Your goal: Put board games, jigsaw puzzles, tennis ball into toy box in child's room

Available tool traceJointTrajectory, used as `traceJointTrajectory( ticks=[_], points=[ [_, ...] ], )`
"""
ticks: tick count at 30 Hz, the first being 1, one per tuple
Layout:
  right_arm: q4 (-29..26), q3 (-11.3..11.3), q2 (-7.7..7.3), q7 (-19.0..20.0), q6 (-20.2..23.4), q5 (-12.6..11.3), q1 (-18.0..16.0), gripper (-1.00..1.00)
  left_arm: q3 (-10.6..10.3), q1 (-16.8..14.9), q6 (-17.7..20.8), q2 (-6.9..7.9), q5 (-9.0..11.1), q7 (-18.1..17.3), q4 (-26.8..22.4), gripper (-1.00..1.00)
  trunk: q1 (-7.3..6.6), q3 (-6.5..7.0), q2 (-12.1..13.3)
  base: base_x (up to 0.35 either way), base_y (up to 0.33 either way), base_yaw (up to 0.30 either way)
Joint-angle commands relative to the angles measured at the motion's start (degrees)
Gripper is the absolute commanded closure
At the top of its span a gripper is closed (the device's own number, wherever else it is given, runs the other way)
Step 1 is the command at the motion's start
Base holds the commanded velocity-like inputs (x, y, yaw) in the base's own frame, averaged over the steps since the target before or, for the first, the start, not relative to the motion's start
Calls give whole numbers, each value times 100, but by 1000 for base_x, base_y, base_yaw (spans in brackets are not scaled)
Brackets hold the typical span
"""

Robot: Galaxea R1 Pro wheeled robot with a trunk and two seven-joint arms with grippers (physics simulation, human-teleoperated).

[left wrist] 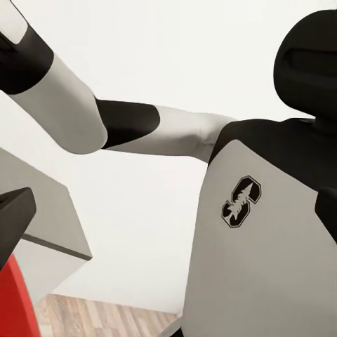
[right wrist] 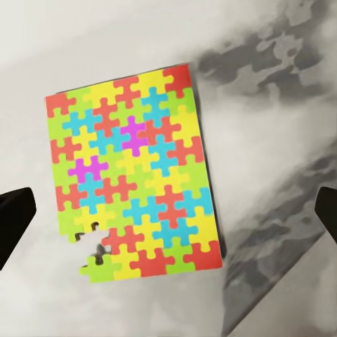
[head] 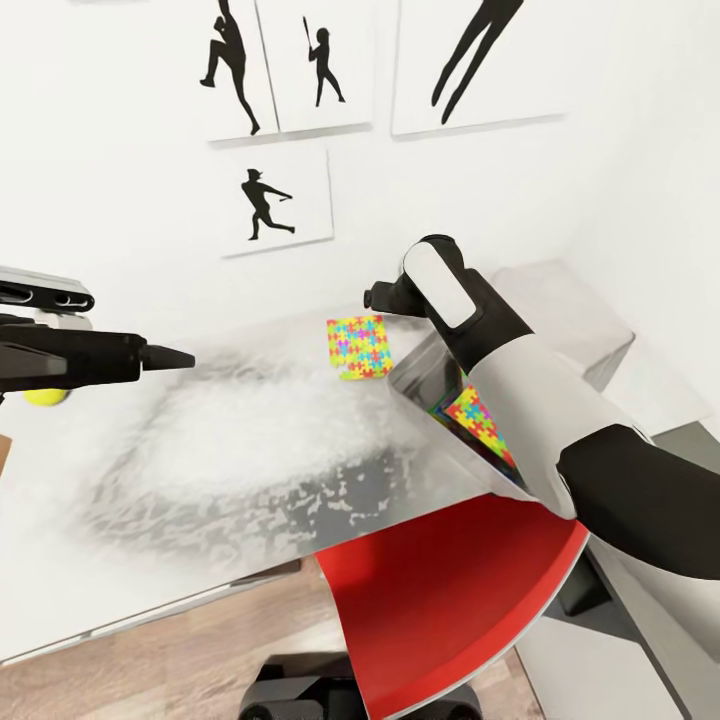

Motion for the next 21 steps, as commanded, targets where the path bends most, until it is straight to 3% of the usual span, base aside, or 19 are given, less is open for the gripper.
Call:
traceJointTrajectory(
  ticks=[1,11,21],
  points=[
    [-1,10,0,-57,4,-52,-7,-100,-14,-10,61,7,7,-29,1,-100,3,-18,-11,0,0,0],
    [0,15,0,-57,4,-52,-40,-100,-7,-10,61,7,7,-29,1,-100,3,-112,-11,0,0,0],
    [20,10,0,-57,25,-73,-416,-100,-6,-10,61,7,10,-29,2,-100,3,-206,-11,0,0,0]
  ],
)
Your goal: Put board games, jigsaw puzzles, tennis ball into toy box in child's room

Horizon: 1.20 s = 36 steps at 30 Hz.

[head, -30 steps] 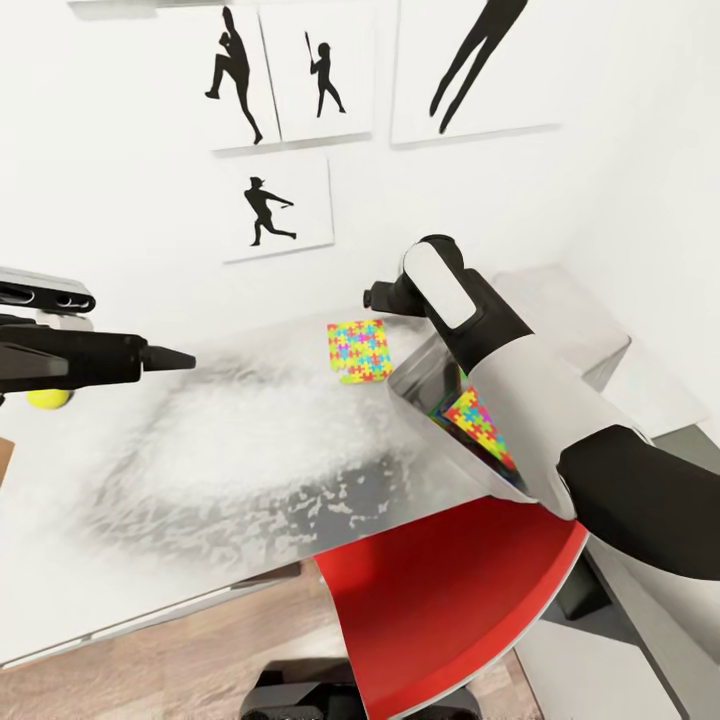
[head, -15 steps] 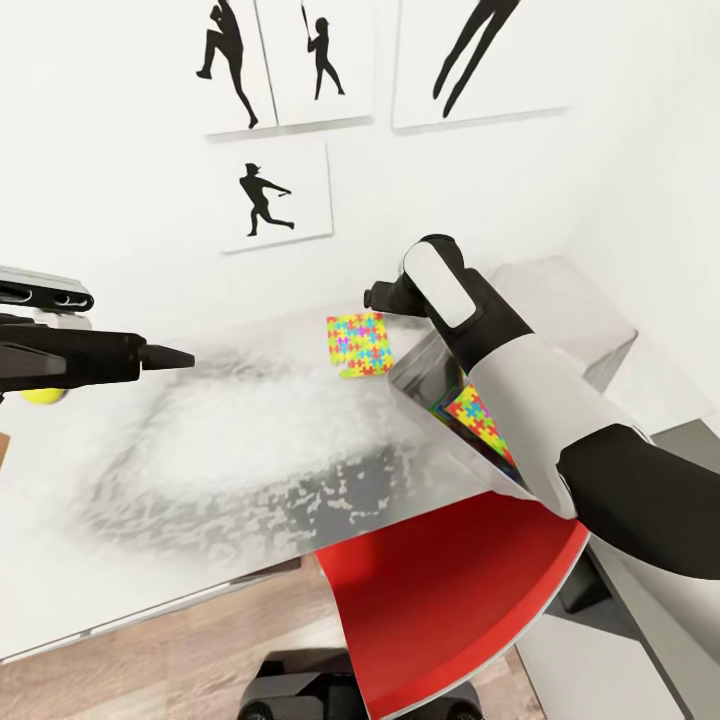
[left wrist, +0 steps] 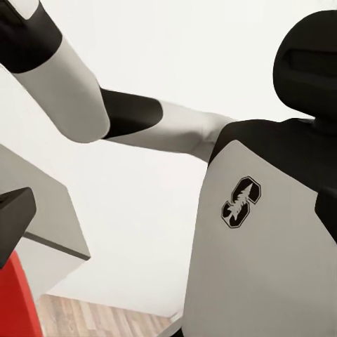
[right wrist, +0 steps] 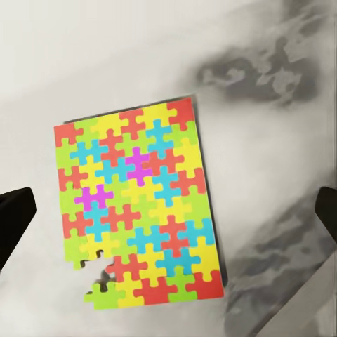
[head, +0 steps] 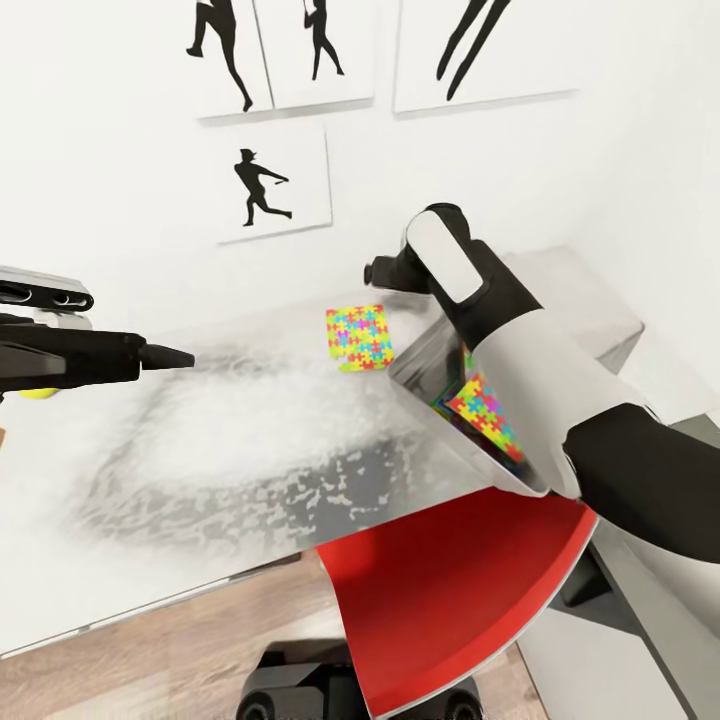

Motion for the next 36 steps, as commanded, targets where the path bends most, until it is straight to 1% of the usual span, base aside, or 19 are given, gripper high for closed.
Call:
traceJointTrajectory(
  ticks=[1,12,16,26,36],
  points=[
    [27,10,0,-57,11,-55,-57,-100,-18,-9,61,7,5,-29,1,-100,3,-18,-10,0,0,0],
    [478,10,0,-56,49,-89,-420,-100,39,-9,61,7,11,-29,2,-100,3,-122,-10,0,0,0],
    [634,10,0,-56,58,-102,-504,-100,50,-9,61,7,12,-29,4,-100,3,-159,-10,0,0,0],
    [915,10,0,-51,71,-111,-639,-100,57,-9,61,7,12,-29,6,-100,3,-253,-10,0,0,0],
    [1020,8,0,-51,83,-116,-697,-100,62,-9,61,7,12,-29,2,-100,3,-347,-10,0,0,0]
  ],
)
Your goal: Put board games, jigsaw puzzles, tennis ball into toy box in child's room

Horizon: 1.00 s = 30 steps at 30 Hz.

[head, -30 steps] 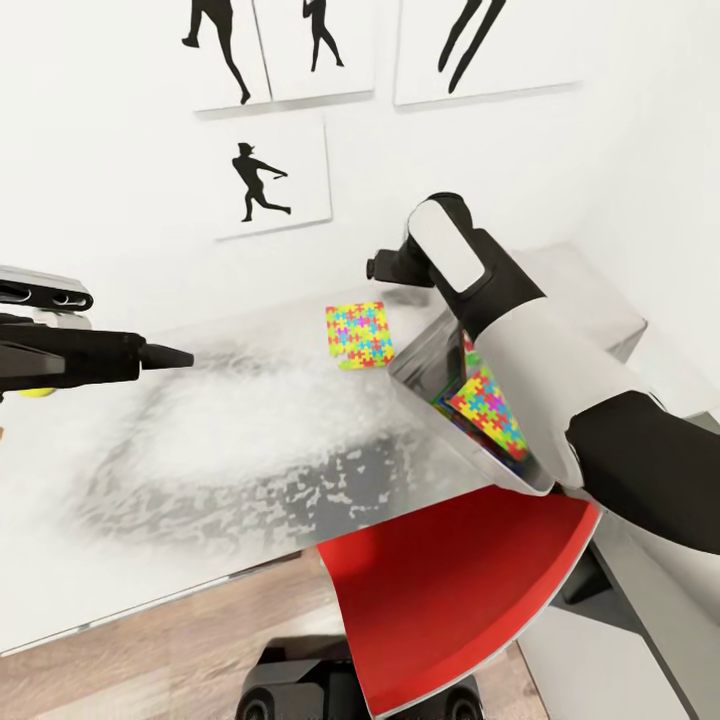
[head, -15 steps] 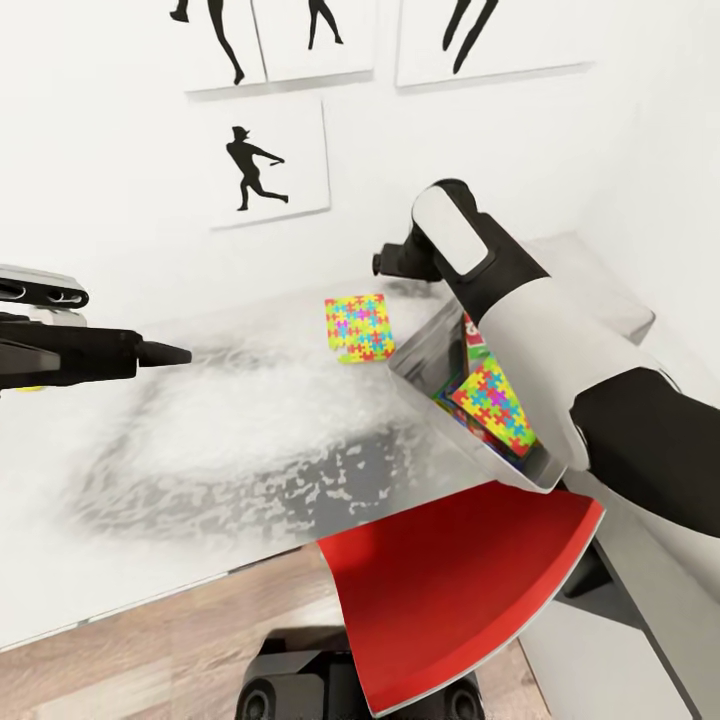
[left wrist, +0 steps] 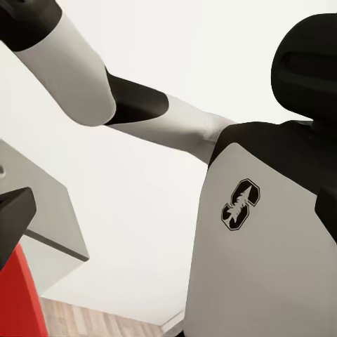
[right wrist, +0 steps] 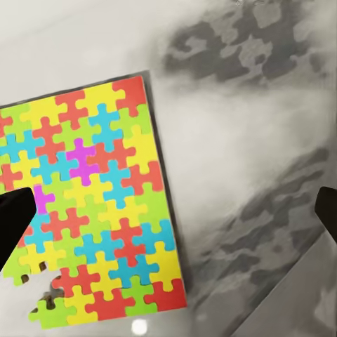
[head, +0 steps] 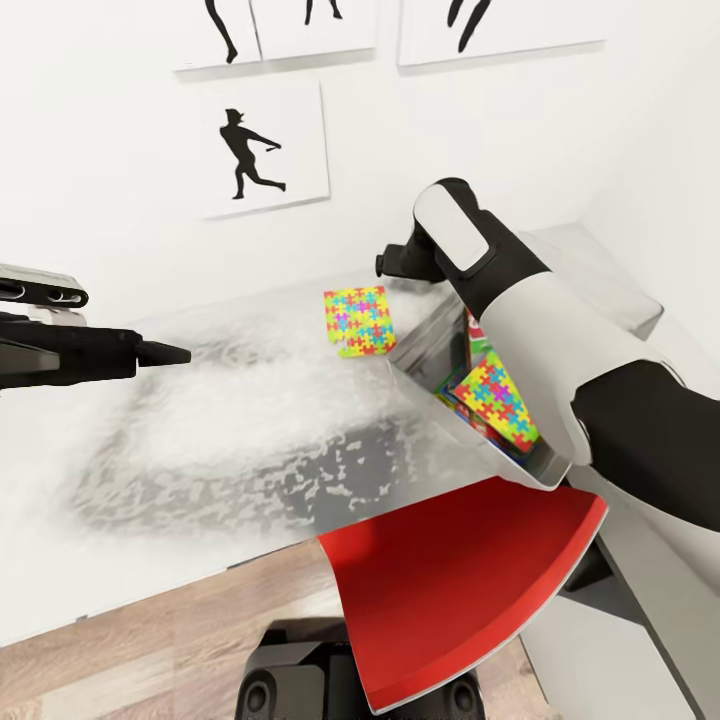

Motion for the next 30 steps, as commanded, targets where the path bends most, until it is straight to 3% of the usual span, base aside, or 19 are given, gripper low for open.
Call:
traceJointTrajectory(
  ticks=[1,11,30],
  points=[
    [3,14,0,-54,9,-54,-20,-100,-18,-9,61,7,7,-29,1,-100,3,-18,-10,0,0,0],
    [9,3,0,-31,59,-65,-67,-100,-19,-9,61,7,8,-29,0,-100,3,-112,-10,0,0,0],
    [-72,9,0,364,63,-66,-88,-100,-19,0,61,7,7,-29,0,-100,3,-290,-10,0,0,0]
  ],
)
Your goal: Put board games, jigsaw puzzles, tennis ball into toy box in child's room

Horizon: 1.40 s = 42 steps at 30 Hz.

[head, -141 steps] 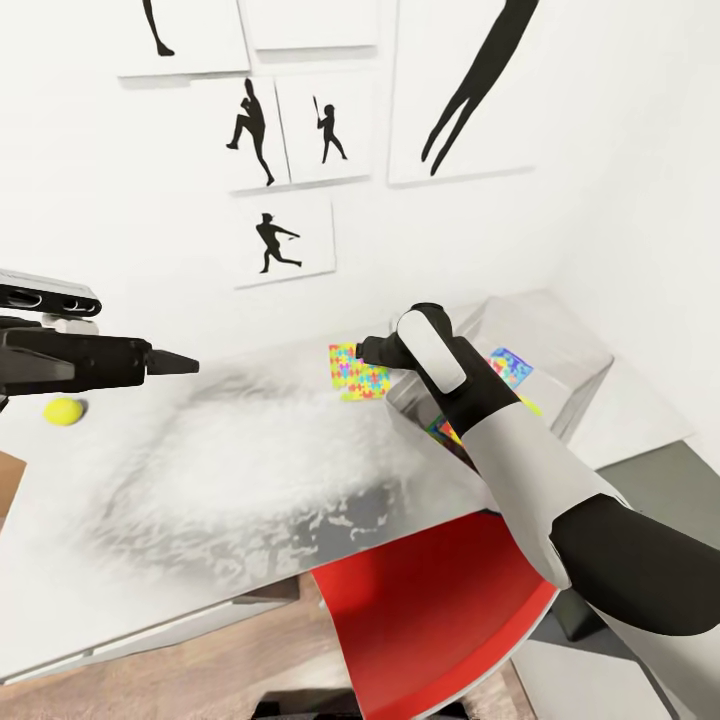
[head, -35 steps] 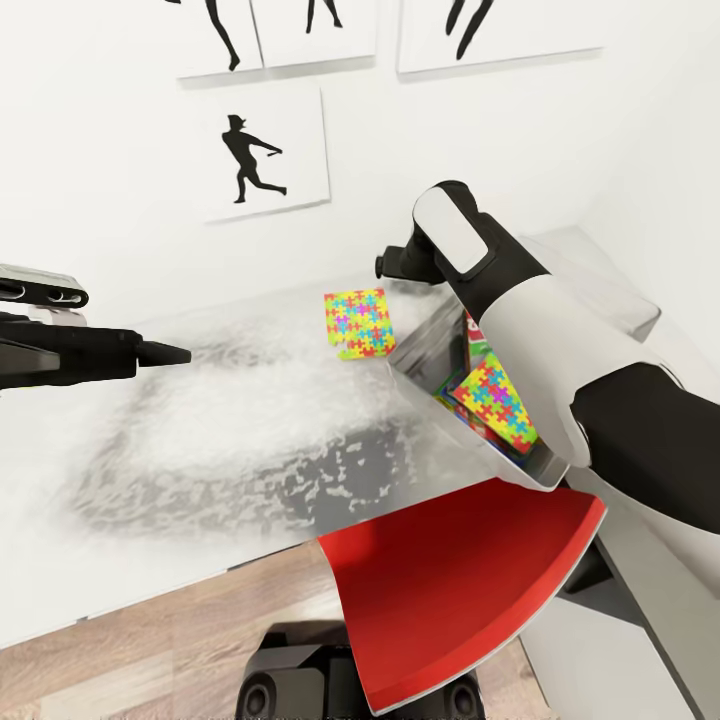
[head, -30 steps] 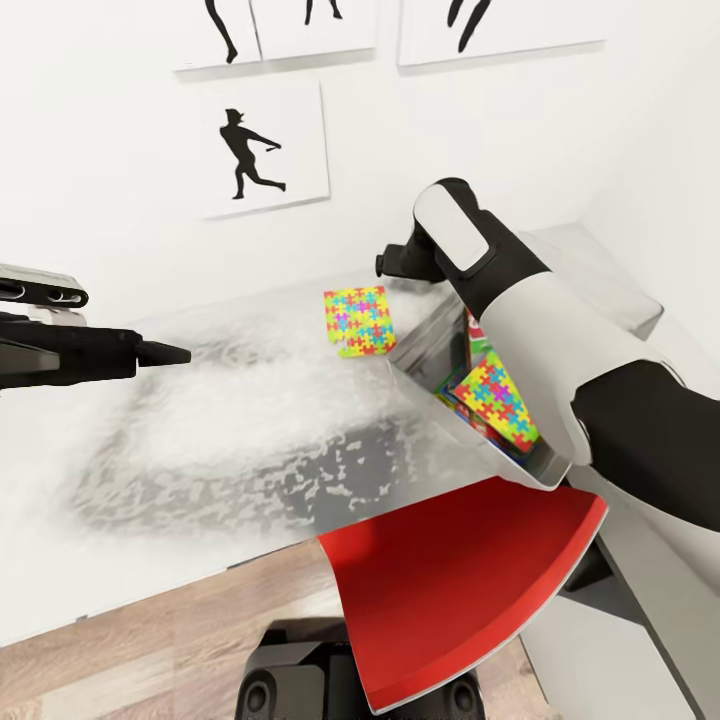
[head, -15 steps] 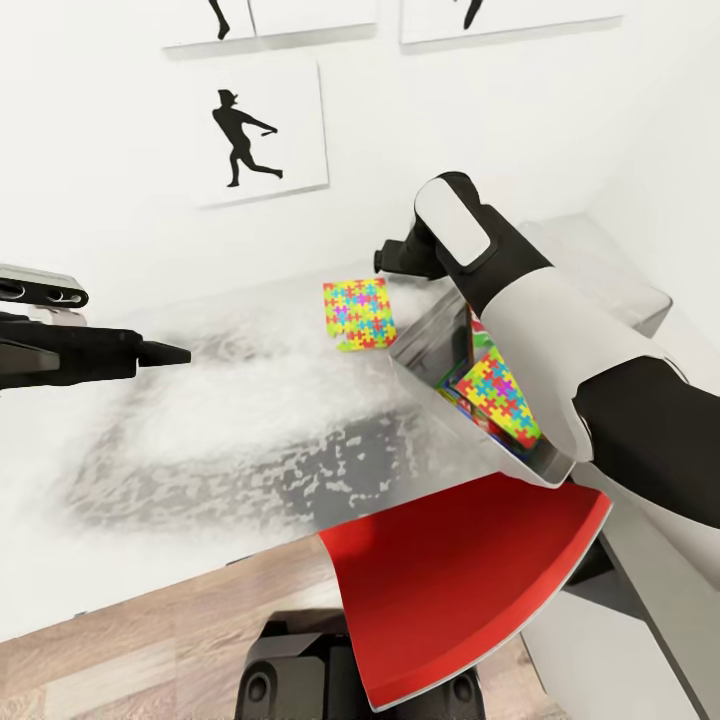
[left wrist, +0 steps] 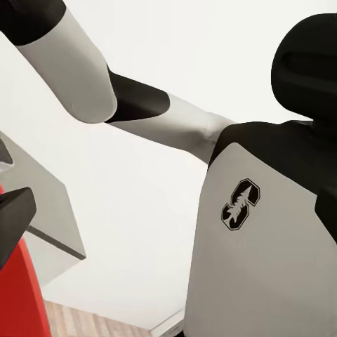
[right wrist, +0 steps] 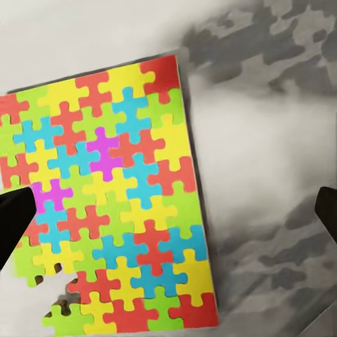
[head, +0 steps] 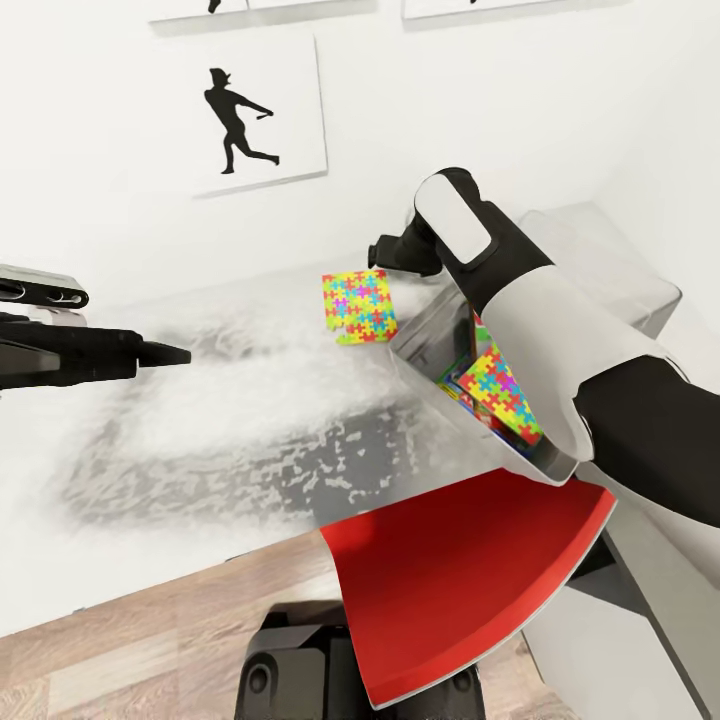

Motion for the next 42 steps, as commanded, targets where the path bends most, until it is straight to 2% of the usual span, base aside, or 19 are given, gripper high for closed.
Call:
traceJointTrajectory(
  ticks=[1,7,23,42],
  points=[
    [-1,15,0,-24,6,-48,-6,-100,-18,-9,61,7,7,-29,3,-100,3,-17,-10,0,0,0],
    [-3,17,0,152,0,-44,-7,-100,-18,-9,61,7,7,-29,4,-100,3,-74,-10,0,0,0],
    [-3,24,0,331,4,-32,-7,-100,-18,-9,61,7,7,-29,3,-100,3,-224,-10,0,0,0],
    [-3,24,0,351,24,-29,-7,-100,-18,-9,61,7,7,-29,5,-100,3,-402,-10,0,0,0]
  ],
)
